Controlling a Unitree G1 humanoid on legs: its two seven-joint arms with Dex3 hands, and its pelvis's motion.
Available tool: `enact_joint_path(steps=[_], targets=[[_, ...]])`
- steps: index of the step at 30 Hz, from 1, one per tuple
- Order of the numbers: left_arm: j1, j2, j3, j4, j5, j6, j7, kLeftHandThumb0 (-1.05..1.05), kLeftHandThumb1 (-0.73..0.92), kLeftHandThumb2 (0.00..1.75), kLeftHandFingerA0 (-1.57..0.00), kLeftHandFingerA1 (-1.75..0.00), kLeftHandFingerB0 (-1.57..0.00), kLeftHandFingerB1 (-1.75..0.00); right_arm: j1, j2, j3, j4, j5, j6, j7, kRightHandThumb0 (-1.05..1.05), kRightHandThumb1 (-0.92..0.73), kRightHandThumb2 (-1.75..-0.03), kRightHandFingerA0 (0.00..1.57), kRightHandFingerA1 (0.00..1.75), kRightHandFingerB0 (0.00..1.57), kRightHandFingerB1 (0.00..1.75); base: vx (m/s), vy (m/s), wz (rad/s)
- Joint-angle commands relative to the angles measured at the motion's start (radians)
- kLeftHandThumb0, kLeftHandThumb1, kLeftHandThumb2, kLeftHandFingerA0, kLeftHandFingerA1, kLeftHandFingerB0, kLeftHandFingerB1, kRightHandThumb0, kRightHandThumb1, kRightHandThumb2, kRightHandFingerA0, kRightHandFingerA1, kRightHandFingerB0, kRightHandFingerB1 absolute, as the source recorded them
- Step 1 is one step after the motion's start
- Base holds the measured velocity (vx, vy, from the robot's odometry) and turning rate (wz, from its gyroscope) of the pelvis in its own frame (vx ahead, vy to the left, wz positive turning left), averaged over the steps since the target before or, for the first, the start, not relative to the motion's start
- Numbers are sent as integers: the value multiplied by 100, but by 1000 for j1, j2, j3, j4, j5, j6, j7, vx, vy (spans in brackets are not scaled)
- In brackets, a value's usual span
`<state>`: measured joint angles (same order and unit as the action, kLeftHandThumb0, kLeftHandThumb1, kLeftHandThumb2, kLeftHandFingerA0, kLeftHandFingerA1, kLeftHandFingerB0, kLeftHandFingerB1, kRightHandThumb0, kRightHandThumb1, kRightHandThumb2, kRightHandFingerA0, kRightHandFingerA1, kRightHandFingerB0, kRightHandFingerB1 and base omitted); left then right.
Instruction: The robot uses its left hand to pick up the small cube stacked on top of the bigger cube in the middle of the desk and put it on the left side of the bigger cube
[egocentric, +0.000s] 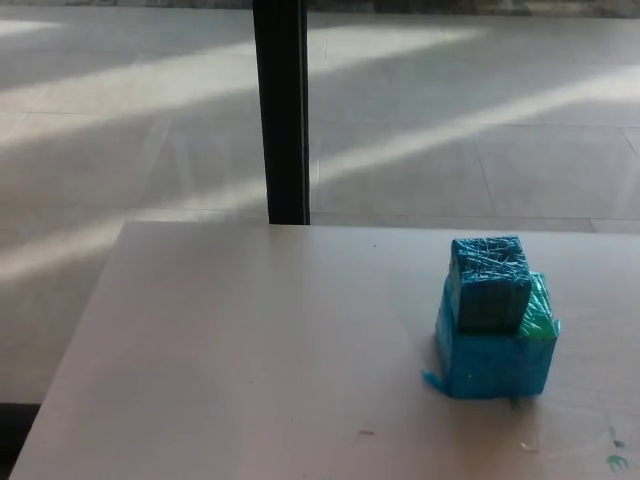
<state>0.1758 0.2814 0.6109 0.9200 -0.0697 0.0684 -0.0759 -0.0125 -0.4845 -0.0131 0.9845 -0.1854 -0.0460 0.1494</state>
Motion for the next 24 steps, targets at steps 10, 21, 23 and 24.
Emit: enact_joint_path(steps=[10, 21, 23, 24], targets=[[-356, 153, 78, -240, -86, 121, 109, -87, 91, 68, -22, -35, -19, -27, -66, -165, -16, 87, 28, -134, 182, -47, -24, -95, 84, 94, 69, 77, -7, -2, 2], [-836, 217, -401, -514, 77, 158, -62, -94, 92, 75, -27, -57, -14, -36, -86, -165, -24, 131, 39, -152, 199, -46, -22, -93, 84, 95, 70, 78, 0, 0, 0], [-914, 184, -461, -510, 87, 166, -63, -86, 92, 72, -23, -47, -18, -31, -86, -165, -22, 133, 37, -146, 201, -45, -21, -91, 82, 95, 68, 76, 0, 0, 0], [-972, 159, -498, -441, 105, 129, -68, -89, 92, 68, -29, -42, -24, -29, -83, -165, -23, 133, 39, -155, 201, -45, -22, -93, 84, 94, 69, 77, 0, 0, 0]])
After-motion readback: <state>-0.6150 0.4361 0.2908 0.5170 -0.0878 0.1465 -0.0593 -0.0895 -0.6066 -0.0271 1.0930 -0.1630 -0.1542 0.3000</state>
